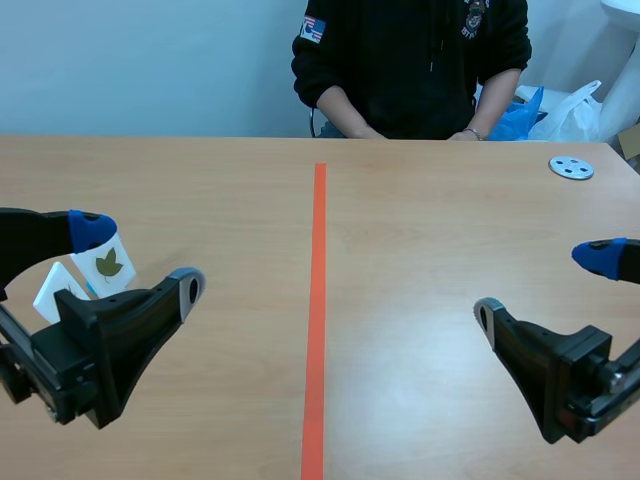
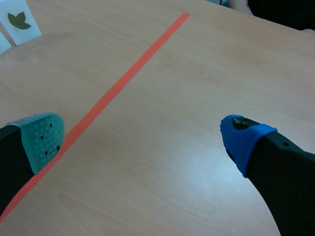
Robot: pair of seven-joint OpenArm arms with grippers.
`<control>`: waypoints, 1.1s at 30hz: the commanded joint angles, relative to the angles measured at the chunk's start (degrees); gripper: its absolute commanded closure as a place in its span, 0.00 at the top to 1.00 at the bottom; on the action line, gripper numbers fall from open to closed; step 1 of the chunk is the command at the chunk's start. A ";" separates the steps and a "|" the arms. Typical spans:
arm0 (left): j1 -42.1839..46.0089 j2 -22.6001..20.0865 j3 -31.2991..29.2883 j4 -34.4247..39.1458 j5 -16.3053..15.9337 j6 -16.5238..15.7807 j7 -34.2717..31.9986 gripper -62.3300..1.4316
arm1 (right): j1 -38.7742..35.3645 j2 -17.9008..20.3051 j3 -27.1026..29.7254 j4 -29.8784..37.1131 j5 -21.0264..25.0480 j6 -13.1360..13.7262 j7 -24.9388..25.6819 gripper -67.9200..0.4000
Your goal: Sort the leaf by its shape. The table is split by an orange tape line. A compound leaf with several leaflets goes to the left side, a simple leaf with one blade goes to the right side. Return to the home posture when a red brick is placed on the table.
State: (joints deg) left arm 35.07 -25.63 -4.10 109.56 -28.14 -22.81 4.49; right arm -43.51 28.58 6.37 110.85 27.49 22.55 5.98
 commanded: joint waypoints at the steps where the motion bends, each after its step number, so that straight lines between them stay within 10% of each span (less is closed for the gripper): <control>1: -0.35 0.76 1.68 -0.11 -0.74 -0.52 -0.76 1.00 | 0.81 0.31 0.68 0.04 0.63 0.02 0.83 1.00; 16: -1.36 0.98 6.45 -0.15 6.19 5.55 -3.02 1.00 | 0.81 0.31 0.68 0.04 0.59 -0.02 0.83 1.00; 33: -1.60 0.98 6.45 -0.15 6.54 5.46 -2.91 1.00 | 0.81 0.31 0.68 0.04 0.57 -0.04 0.57 1.00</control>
State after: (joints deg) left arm 33.50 -24.77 2.61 109.10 -21.23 -17.17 2.35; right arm -43.51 28.58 6.37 110.85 27.46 22.52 5.96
